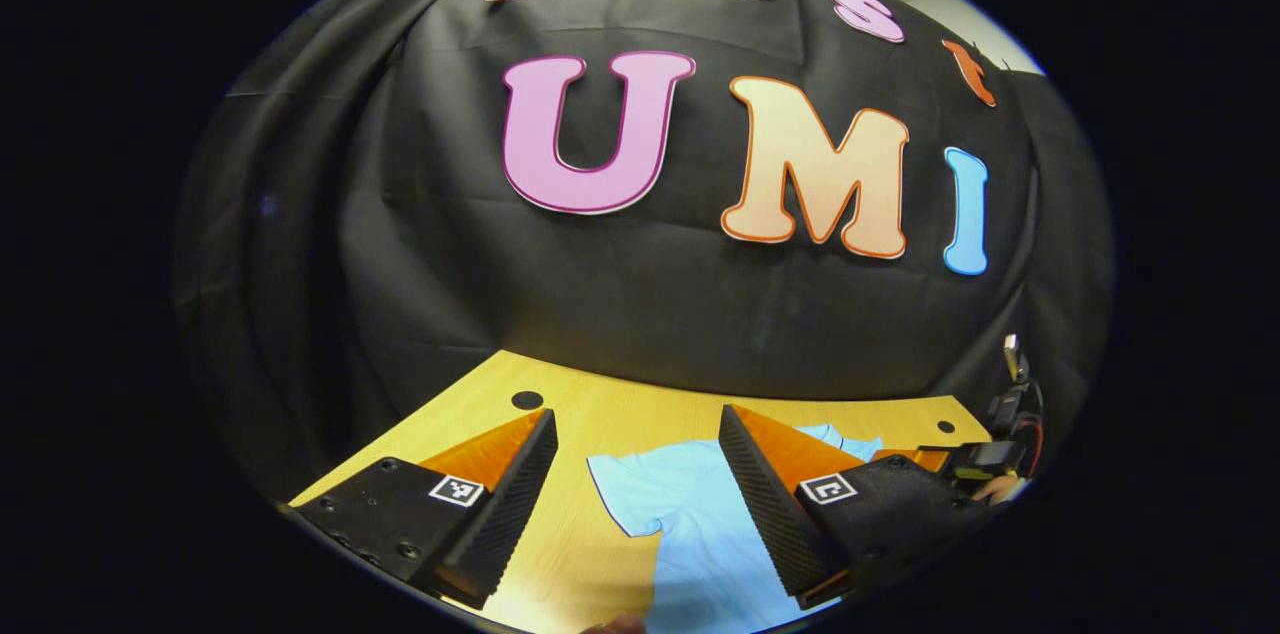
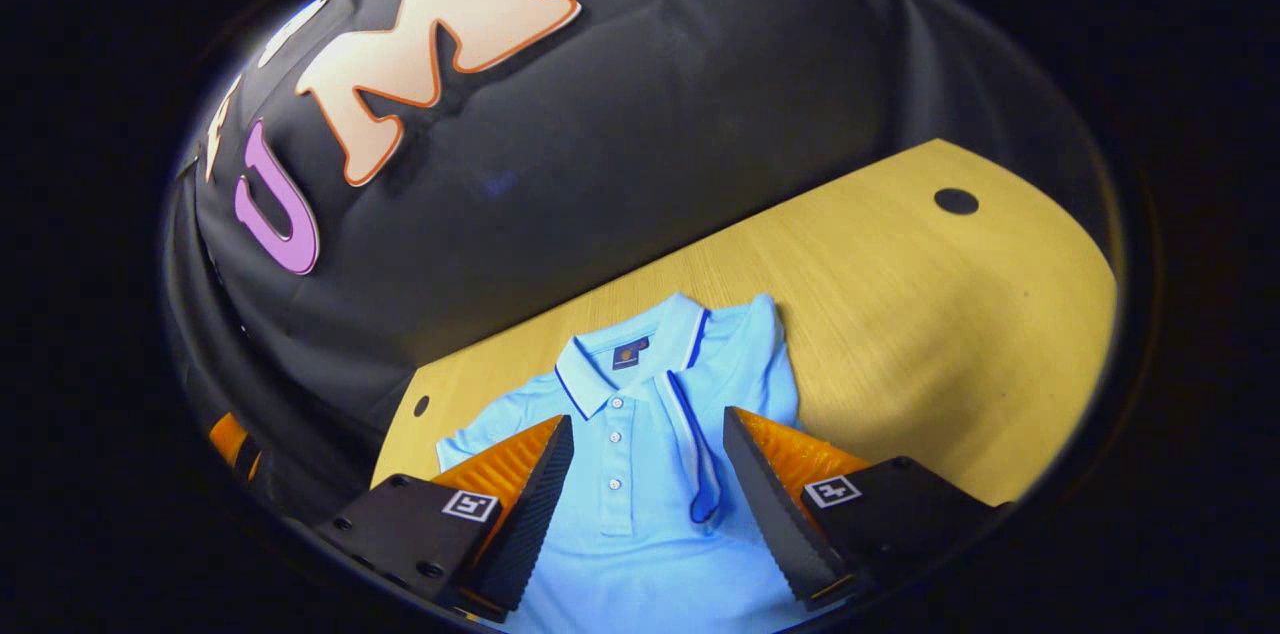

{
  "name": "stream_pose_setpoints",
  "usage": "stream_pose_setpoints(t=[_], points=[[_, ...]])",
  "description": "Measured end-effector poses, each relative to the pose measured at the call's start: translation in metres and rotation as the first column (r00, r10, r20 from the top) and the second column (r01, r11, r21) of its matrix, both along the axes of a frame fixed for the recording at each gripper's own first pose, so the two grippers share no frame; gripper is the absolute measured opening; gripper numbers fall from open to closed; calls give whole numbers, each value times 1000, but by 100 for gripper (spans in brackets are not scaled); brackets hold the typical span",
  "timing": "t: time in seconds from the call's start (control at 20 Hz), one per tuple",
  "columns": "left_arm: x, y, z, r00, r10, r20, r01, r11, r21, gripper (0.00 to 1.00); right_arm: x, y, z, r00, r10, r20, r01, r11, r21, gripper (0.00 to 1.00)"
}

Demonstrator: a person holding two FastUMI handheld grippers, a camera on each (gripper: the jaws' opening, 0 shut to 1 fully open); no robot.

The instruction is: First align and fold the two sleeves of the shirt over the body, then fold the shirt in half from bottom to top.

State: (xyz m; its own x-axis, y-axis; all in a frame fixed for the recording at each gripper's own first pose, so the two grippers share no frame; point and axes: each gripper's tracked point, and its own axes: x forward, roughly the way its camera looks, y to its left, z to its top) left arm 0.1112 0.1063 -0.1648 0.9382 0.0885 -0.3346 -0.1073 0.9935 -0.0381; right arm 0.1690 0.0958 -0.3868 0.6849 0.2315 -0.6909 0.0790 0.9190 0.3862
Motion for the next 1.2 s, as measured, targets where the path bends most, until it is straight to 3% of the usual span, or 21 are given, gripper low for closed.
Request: stream_pose_setpoints(t=[0.15,0.2,0.25,0.3,0.4,0.45,0.5,0.55,1.0,1.2], points=[[22,1,-39,999,-2,-54,1,1000,-16,98,-15,-27,11,1000,-20,9,21,999,-38,95],[31,3,-50,998,5,-60,-6,1000,-19,98,-21,-39,11,1000,-27,9,27,998,-63,87],[38,4,-61,997,1,-73,-3,1000,-18,98,-26,-53,12,999,-37,11,37,995,-90,95],[43,6,-72,996,6,-87,-7,1000,-7,98,-33,-66,12,999,-46,8,47,992,-114,97],[59,9,-95,993,5,-121,-4,1000,14,98,-46,-90,13,997,-75,-2,74,988,-139,97],[63,8,-107,991,6,-136,-4,1000,15,98,-51,-100,12,996,-93,-5,91,984,-153,91],[68,9,-118,989,8,-145,-7,1000,11,98,-57,-111,12,994,-107,-2,106,980,-170,97],[73,10,-127,987,11,-158,-9,1000,8,98,-61,-118,13,993,-120,1,118,976,-182,97],[76,30,-214,941,86,-326,-60,994,90,98,-84,-118,27,997,-76,28,80,973,-217,97],[68,38,-239,913,141,-383,-127,990,61,98,-90,-119,31,998,-57,30,62,971,-232,97]])
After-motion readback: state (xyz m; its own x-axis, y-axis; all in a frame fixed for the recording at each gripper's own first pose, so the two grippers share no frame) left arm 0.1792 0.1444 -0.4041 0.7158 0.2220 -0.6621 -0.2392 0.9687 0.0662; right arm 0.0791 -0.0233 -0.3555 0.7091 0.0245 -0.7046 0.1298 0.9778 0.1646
